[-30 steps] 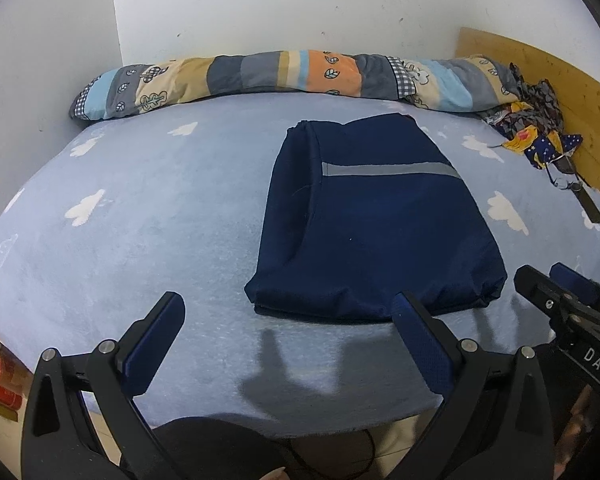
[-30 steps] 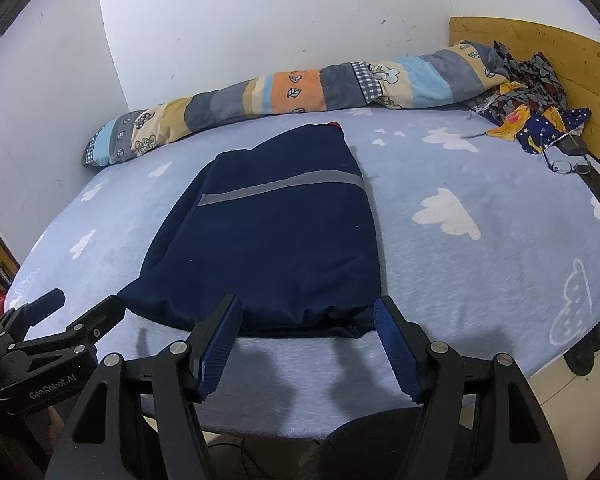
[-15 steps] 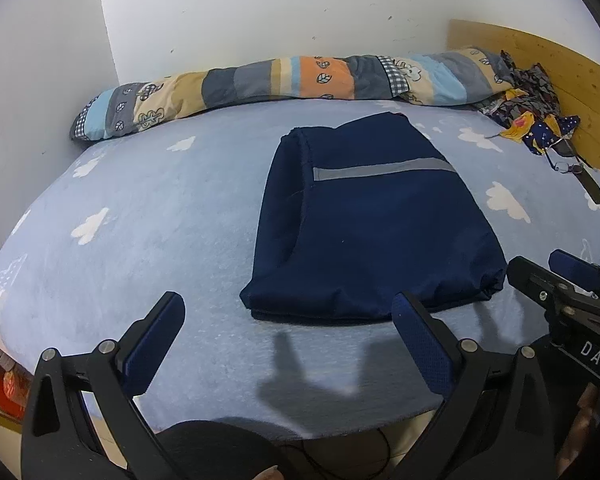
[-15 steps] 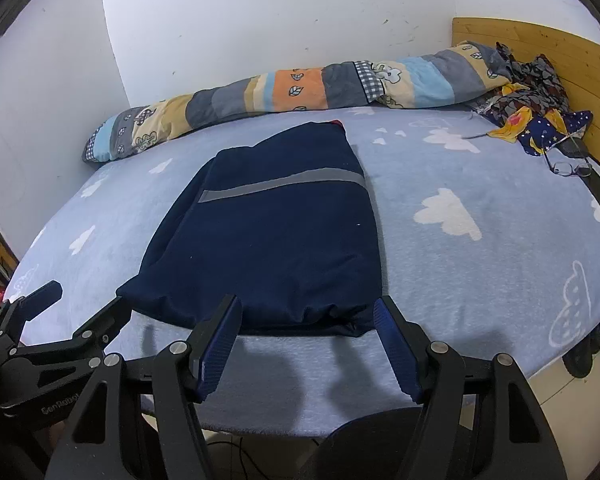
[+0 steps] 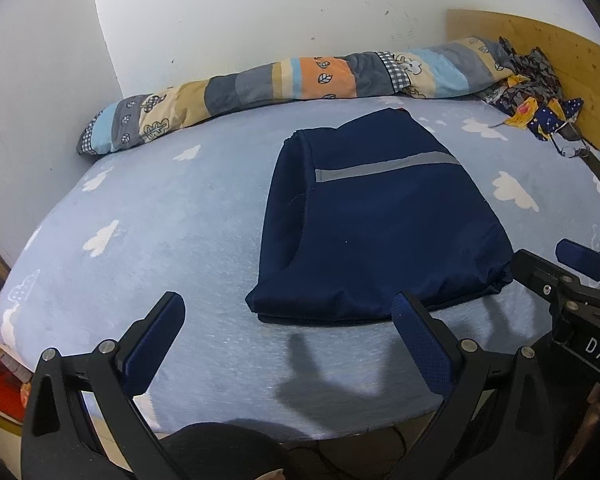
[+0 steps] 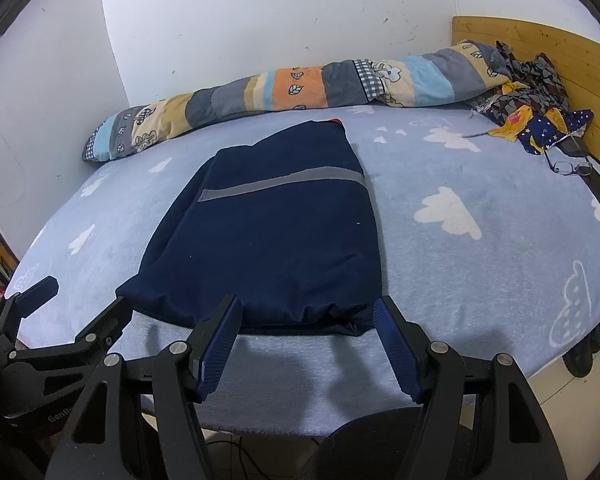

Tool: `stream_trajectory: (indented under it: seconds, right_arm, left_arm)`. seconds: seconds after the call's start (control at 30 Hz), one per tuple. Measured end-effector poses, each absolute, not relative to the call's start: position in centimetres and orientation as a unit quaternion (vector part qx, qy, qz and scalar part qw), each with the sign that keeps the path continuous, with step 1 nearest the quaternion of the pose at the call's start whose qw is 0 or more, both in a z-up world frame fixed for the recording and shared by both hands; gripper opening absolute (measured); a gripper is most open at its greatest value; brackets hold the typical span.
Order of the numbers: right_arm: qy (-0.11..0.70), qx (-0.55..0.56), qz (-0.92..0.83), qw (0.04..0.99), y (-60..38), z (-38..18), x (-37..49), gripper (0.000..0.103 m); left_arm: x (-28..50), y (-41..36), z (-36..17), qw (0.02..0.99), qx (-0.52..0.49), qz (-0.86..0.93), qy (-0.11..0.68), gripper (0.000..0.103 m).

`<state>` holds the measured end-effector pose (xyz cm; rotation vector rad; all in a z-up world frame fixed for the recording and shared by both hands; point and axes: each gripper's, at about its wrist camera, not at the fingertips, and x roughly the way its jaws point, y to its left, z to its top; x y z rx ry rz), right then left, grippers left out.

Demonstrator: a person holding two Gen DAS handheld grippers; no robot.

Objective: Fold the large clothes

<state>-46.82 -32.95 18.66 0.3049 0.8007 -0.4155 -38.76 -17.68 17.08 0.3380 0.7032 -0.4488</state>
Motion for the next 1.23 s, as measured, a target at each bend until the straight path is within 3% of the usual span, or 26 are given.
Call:
stream_trajectory:
  seconds: [1.23]
  right_arm:
    - [0.383, 0.14, -0.201, 0.891, -32.7, 19.4, -46.9, 0.071]
  left_arm:
    - [-37.6, -16.6, 17.5, 0.889, 0.164, -0.193, 0.381, 0.103]
